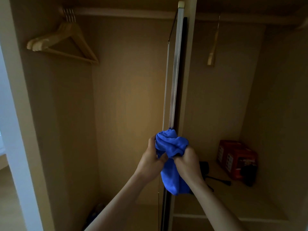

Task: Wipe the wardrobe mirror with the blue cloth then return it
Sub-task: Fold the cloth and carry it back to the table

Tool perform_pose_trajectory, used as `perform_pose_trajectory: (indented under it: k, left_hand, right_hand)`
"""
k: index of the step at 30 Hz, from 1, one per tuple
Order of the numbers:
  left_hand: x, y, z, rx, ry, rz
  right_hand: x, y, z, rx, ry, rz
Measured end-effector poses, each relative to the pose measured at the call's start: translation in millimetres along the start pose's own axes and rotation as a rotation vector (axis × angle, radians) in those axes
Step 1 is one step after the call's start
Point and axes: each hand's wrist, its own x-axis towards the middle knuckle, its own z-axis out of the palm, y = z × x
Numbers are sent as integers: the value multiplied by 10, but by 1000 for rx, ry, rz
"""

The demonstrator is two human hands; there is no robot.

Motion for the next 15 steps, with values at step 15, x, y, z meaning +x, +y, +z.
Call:
perform_pose_trajectory:
  k: [15]
  left_hand:
    - [298,-120,13,20,-3,-21]
  right_hand:
    - [281,131,89,-132,64,18]
